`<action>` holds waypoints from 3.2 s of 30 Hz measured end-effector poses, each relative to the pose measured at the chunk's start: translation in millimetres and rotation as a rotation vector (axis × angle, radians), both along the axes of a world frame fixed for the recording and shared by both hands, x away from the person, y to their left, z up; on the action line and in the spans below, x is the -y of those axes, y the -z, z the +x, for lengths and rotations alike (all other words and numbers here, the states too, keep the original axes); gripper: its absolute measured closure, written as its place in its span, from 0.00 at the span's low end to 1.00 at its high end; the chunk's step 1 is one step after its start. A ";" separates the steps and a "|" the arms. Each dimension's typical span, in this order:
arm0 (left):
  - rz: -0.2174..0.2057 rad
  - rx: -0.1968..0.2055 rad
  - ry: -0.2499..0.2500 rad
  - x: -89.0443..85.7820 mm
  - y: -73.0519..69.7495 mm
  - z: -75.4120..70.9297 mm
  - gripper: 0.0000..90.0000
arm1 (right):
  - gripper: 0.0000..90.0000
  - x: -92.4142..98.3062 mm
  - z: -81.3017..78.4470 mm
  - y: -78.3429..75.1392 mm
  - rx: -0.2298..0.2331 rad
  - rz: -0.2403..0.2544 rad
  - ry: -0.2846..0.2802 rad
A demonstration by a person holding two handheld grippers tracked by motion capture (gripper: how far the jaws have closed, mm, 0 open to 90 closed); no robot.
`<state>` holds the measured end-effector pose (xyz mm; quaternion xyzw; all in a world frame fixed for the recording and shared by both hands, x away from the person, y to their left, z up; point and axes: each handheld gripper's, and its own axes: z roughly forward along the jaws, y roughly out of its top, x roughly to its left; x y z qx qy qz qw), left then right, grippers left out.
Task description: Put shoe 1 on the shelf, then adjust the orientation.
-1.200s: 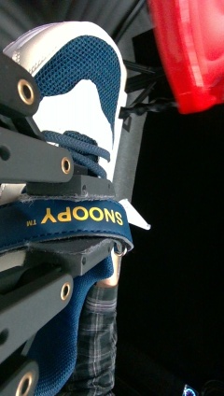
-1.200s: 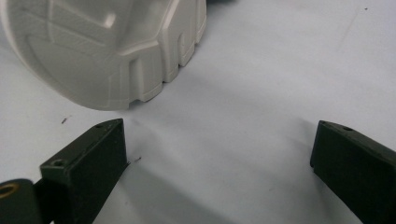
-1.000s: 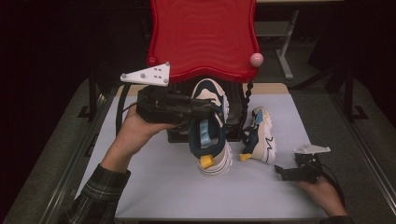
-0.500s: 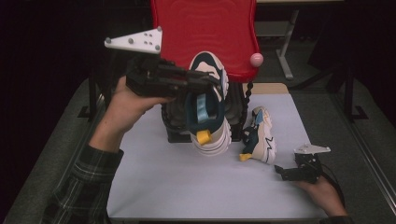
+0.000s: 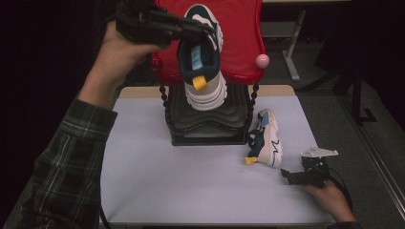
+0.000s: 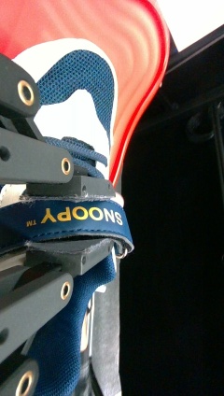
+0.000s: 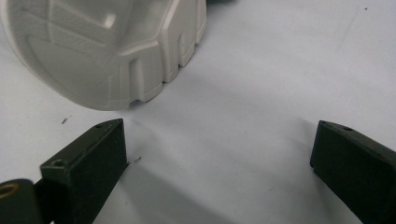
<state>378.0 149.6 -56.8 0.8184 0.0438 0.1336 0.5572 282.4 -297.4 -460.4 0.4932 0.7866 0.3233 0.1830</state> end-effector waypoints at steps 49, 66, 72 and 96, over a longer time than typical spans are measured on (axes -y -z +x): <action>0.113 0.023 -0.110 -1.0 -6.5 109.8 0.51 | 0.03 0.9 0.1 -0.1 -0.001 0.007 -0.001; 0.061 -0.069 -0.100 -24.8 0.5 80.0 0.15 | 0.03 0.3 0.0 0.0 0.001 0.001 -0.001; 0.059 -0.073 -0.121 -38.3 11.8 54.1 0.14 | 0.03 0.0 0.0 0.1 0.000 0.000 0.000; 0.041 -0.117 -0.244 -102.3 96.1 -27.7 0.15 | 0.04 -1.9 -0.2 -2.6 -0.020 -0.020 -0.003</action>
